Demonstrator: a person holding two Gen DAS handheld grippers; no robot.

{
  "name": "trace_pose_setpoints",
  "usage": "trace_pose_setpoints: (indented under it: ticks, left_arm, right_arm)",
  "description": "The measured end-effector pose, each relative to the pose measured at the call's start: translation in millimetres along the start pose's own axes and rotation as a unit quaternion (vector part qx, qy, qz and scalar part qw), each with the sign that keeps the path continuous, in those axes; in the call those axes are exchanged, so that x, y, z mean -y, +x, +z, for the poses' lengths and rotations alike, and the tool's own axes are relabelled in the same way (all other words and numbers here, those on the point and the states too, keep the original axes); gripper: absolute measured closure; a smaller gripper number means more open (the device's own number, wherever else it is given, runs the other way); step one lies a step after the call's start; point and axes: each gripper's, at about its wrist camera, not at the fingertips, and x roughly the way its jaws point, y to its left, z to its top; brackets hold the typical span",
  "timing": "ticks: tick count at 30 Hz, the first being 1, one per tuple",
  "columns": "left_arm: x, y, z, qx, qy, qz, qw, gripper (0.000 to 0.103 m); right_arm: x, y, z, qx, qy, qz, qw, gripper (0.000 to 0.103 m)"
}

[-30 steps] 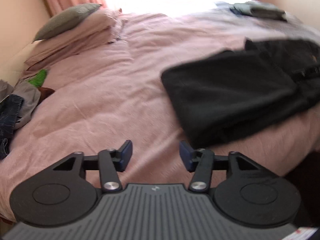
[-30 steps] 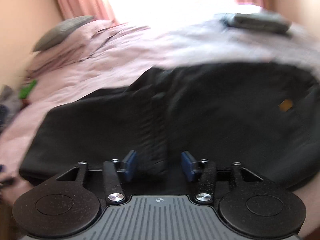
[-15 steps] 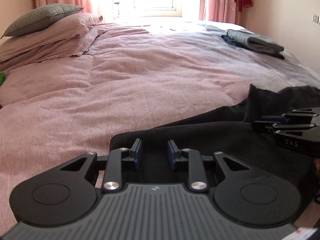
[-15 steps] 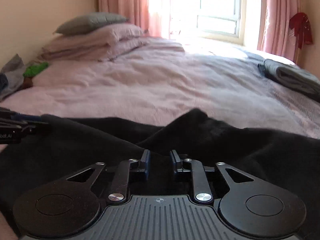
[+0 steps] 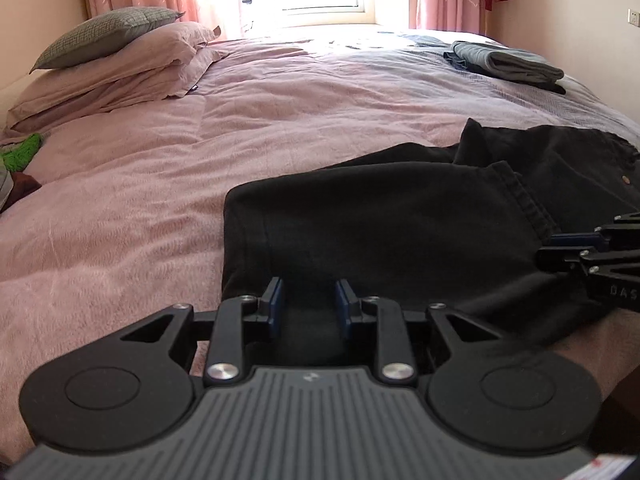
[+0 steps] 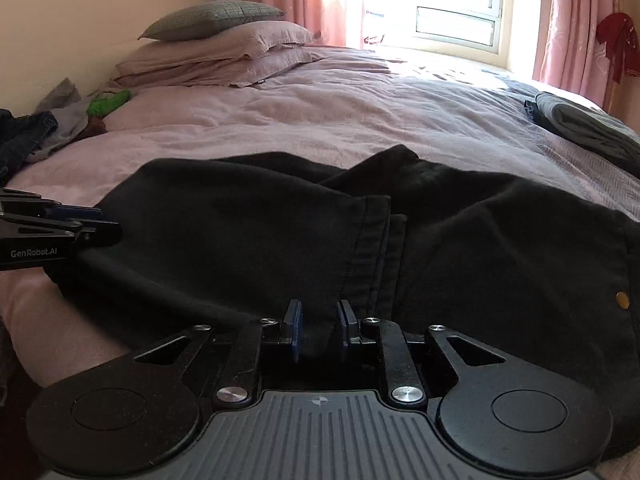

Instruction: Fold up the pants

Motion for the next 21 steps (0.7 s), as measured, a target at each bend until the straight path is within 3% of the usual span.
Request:
trace_pose_setpoints:
  ticks: [3,5,7,8,13,21]
  left_arm:
    - [0.8,-15.9,11.8,-0.009,-0.032,0.005,0.9994,0.079]
    - [5.8,-35.3,16.0,-0.01,-0.045,0.007,0.9989,0.073]
    - [13.5,-54.1,14.8,-0.015,-0.051,0.015,0.9985,0.064]
    - [18.0,-62.7,12.4,-0.022,-0.055,0.019,0.9981,0.064]
    - [37.7,-101.7,-7.5,-0.042,-0.062,0.031,0.9968,0.059]
    - [59.0,-151.0,-28.1,-0.018,-0.05,0.026,0.9983,0.055]
  right_arm:
    - [-0.1,-4.9,10.2,-0.014,0.013,-0.005,1.0,0.089]
    - [1.4,-20.0,15.3,-0.015,0.027,-0.006,1.0,0.081]
    - [2.8,-37.6,13.0,-0.017,0.038,-0.015,0.999,0.048]
    - [3.7,-44.5,10.3,-0.018,0.043,-0.02,0.999,0.044]
    - [9.9,-84.8,-7.1,-0.02,0.073,-0.03,0.997,0.041]
    - [23.9,-138.4,-29.1,0.013,0.101,-0.047,0.994,0.041]
